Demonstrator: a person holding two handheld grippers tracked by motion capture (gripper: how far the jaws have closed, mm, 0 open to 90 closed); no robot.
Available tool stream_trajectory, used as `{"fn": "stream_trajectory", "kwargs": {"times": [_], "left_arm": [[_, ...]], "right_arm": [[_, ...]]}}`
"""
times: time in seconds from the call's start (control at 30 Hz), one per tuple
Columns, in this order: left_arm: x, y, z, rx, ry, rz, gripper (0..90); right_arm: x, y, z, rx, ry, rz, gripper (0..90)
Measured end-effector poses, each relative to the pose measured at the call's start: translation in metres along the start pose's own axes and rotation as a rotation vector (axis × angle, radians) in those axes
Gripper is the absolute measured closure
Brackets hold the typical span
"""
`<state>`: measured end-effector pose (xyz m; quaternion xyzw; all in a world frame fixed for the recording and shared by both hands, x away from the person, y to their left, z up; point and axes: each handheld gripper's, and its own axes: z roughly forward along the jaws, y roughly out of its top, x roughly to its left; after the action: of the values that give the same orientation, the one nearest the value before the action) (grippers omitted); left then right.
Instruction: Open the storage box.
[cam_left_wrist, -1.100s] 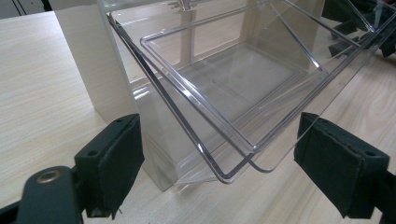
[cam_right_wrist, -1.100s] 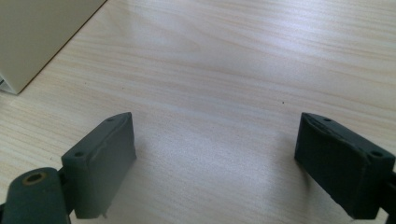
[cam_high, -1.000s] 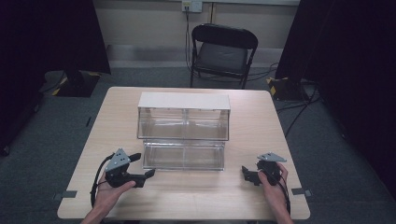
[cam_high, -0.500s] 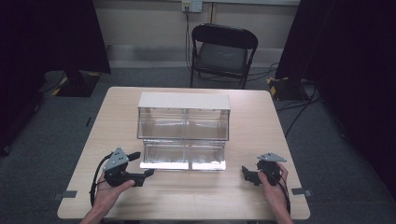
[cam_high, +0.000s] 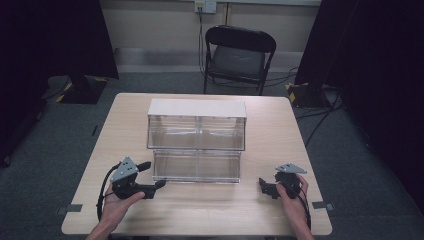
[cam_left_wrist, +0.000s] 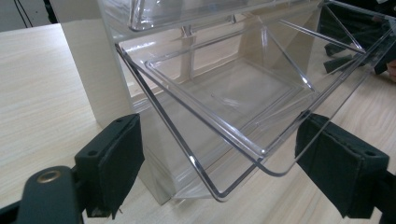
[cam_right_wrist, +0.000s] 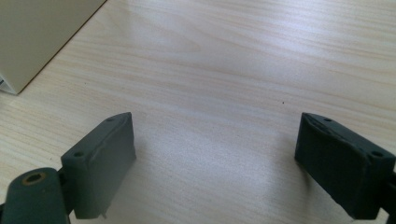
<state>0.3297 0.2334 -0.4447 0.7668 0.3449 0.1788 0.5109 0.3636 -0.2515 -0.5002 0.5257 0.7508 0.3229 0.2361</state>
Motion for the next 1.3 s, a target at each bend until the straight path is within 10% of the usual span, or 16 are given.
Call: {"fn": "stream_trajectory", "kwargs": {"times": [1.3], "left_arm": [[0.000,0.017,-0.006,-0.027,0.003,0.021,15.5]], "right_arm": [[0.000,0.000,0.000,0.001,-0.001,0.003,10.9]]}}
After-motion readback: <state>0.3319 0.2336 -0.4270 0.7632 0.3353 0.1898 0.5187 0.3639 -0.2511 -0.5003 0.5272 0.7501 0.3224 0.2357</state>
